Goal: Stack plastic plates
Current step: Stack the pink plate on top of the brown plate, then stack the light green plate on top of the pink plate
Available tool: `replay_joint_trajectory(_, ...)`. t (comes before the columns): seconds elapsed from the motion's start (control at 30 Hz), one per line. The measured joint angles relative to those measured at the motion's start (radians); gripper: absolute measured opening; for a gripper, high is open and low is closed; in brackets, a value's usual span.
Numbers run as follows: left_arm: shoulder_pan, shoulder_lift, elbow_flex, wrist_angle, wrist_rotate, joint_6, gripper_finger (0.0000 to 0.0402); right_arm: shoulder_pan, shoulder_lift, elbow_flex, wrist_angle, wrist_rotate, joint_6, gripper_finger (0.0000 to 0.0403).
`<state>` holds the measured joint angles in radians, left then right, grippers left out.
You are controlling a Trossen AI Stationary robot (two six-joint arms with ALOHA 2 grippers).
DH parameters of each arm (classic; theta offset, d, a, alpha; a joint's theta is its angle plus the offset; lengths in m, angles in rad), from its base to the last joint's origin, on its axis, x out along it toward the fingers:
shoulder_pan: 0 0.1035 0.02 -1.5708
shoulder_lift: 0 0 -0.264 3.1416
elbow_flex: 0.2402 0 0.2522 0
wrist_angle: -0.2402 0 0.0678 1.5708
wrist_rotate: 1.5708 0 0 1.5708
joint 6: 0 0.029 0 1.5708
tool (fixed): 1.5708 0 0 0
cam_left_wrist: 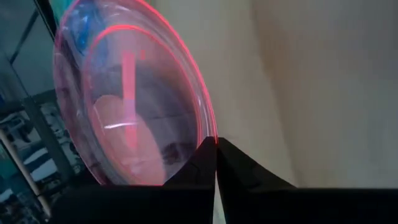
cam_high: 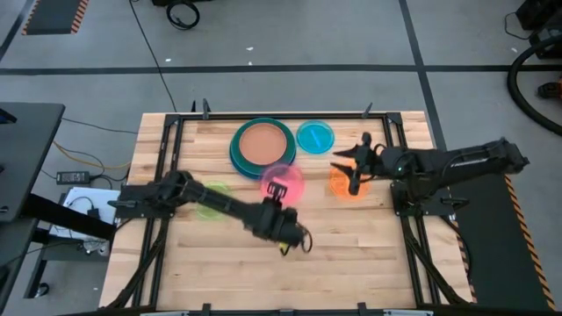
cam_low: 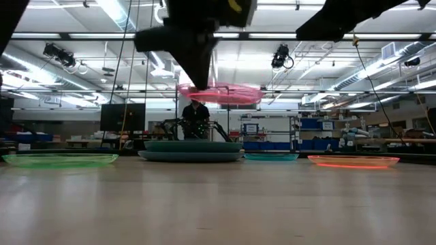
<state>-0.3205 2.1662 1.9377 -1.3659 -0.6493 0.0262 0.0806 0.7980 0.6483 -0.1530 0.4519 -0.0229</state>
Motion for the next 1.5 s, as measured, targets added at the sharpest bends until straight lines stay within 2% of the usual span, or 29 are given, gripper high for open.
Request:
replay_joint_trajectory(0.3, 0.246, -0.021, -0.155, 0.037, 0.02, 0.167, 0.0012, -0.213, -0.013, 0.0, 0.021, -0.06, -0.09, 0.016)
replay_joint_trajectory(0.43, 0.339, -0.079, -0.248, 0.148, 0.032, 0.229, 0.0013, -0.287, -0.004, 0.0, 0.058, -0.123, -0.121, 0.016)
replay_joint_trajectory(0.7, 0.479, -0.217, -0.423, 0.386, 0.203, 0.33, 0.0013, -0.375, 0.001, 0.001, 0.127, -0.216, -0.162, 0.016)
replay_joint_trajectory(0.93, 0.549, -0.22, -0.567, 0.594, 0.218, 0.432, 0.0013, -0.423, 0.001, 0.0, 0.145, -0.273, -0.165, 0.016)
replay_joint_trajectory(1.1, 0.557, -0.22, -0.583, 0.618, 0.223, 0.404, 0.0029, -0.451, 0.001, 0.0, 0.147, -0.274, -0.161, 0.016)
replay_joint_trajectory(1.3, 0.537, -0.232, -0.584, 0.609, 0.226, 0.342, 0.0102, -0.464, 0.002, 0.0, 0.142, -0.302, -0.156, 0.016)
replay_joint_trajectory(1.4, 0.525, -0.27, -0.583, 0.563, 0.176, 0.244, 0.0137, -0.462, 0.002, 0.0, 0.141, -0.328, -0.136, 0.016)
replay_joint_trajectory(1.5, 0.488, -0.347, -0.583, 0.475, 0.148, 0.054, 0.0156, -0.461, 0.002, 0.0, 0.127, -0.339, -0.131, 0.016)
